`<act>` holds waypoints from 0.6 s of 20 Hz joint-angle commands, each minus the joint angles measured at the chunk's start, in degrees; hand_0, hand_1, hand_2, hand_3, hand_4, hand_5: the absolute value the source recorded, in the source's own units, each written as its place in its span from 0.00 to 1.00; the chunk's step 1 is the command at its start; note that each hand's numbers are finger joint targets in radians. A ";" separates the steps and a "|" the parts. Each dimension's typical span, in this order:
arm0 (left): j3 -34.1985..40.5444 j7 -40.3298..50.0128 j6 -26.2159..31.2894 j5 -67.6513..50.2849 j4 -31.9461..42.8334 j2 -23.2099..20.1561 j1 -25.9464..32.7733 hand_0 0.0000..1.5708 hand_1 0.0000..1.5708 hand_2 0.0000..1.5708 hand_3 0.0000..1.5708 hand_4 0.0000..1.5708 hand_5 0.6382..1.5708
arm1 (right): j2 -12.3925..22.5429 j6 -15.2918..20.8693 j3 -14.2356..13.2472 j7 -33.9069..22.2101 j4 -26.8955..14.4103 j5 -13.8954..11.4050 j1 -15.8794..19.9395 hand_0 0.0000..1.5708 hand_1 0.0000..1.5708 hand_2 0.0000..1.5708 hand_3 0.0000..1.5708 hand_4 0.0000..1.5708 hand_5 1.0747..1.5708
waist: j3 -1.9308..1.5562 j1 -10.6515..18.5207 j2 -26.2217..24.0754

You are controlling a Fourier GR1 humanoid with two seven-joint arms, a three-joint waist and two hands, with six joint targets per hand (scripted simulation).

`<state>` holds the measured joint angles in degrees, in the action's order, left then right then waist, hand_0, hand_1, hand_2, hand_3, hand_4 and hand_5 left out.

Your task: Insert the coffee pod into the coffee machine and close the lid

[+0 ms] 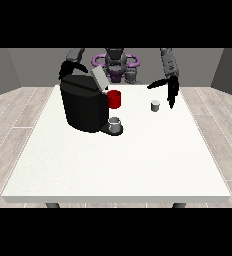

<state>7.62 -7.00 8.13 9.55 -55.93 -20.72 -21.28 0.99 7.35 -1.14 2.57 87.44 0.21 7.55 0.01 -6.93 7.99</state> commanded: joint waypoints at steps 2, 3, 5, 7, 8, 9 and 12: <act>-1.66 -0.02 -0.03 4.03 4.32 -1.00 -3.73 0.00 0.00 0.07 0.00 0.00 1.00 | 0.98 0.66 -0.94 -0.84 -3.65 -0.94 2.80 0.00 0.00 0.00 0.00 0.24 1.00 | 0.00 0.59 1.11; -0.57 -3.40 0.38 4.07 6.90 -2.12 -3.58 0.00 0.00 0.13 0.00 0.00 1.00 | 1.91 -0.92 -2.22 -0.82 -3.20 0.98 3.39 0.00 0.00 0.00 0.00 0.25 1.00 | 0.01 0.30 1.95; -2.70 -4.45 -1.36 6.65 7.13 -0.30 -1.46 0.00 0.00 0.29 0.00 0.00 1.00 | 0.59 0.90 0.62 -1.24 -3.33 -2.33 -0.39 0.00 0.00 0.00 0.00 0.27 1.00 | 0.01 0.68 -0.92; -2.95 0.15 -1.95 7.43 6.89 0.52 -4.97 0.14 0.14 0.34 0.14 0.00 1.00 | -0.56 1.57 -1.22 4.17 -8.91 -1.34 1.92 0.00 0.00 0.00 0.00 0.27 1.00 | -0.01 1.55 0.34; -1.96 -3.35 -1.46 7.56 9.69 -0.93 -3.88 0.28 0.28 0.39 0.19 0.00 1.00 | 2.19 0.87 -2.08 -1.23 -6.61 -1.39 3.52 0.00 0.00 0.00 0.00 0.27 1.00 | 0.00 1.41 0.39; -0.86 -2.25 -2.10 7.48 12.42 -1.32 -6.38 0.41 0.41 0.46 0.22 0.00 1.00 | -0.89 3.95 1.12 -2.91 -3.87 -2.87 4.24 0.00 0.00 0.00 0.00 0.27 1.00 | 0.02 -0.19 1.37; -1.38 -2.01 -1.53 9.07 13.96 -2.16 -7.79 0.48 0.48 0.52 0.33 0.00 1.00 | -0.31 2.99 0.36 0.46 -7.15 -3.39 3.91 0.00 0.00 0.00 0.00 0.23 1.00 | 0.01 0.03 1.96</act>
<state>5.45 -8.82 6.34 17.34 -45.91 -21.40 -26.05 1.88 8.91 -2.23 2.25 81.12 -1.45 10.88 0.02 -6.12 8.75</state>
